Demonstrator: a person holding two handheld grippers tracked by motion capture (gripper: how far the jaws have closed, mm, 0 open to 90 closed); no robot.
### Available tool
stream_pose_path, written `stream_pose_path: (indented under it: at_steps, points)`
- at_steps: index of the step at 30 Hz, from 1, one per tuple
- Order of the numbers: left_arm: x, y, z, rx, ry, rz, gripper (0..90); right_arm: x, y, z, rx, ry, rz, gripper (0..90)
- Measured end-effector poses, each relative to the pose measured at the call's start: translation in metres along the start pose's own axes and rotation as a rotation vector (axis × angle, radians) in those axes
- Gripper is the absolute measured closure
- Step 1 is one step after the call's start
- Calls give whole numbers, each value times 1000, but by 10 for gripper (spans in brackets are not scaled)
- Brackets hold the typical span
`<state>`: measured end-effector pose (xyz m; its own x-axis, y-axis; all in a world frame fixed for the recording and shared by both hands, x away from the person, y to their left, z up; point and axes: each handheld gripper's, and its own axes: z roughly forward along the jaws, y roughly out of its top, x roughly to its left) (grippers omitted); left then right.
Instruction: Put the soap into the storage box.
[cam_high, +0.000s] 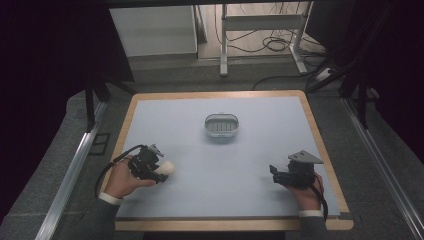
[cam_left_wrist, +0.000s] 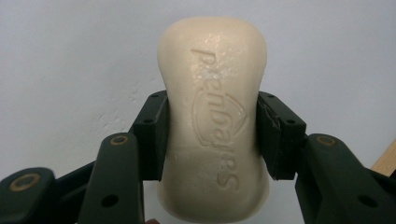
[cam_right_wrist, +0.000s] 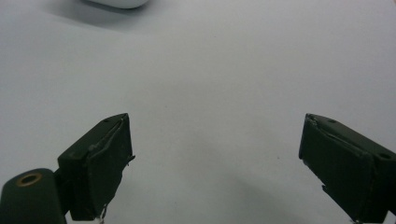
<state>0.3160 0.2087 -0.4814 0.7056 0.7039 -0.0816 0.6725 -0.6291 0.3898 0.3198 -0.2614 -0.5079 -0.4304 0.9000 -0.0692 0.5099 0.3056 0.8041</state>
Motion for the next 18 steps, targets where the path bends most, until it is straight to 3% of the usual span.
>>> stream_pose_path:
  at_steps: [18]
  points:
    - [11,14,-4,-22,15,-6,496,0,-1,1,5,-3,-3,93]
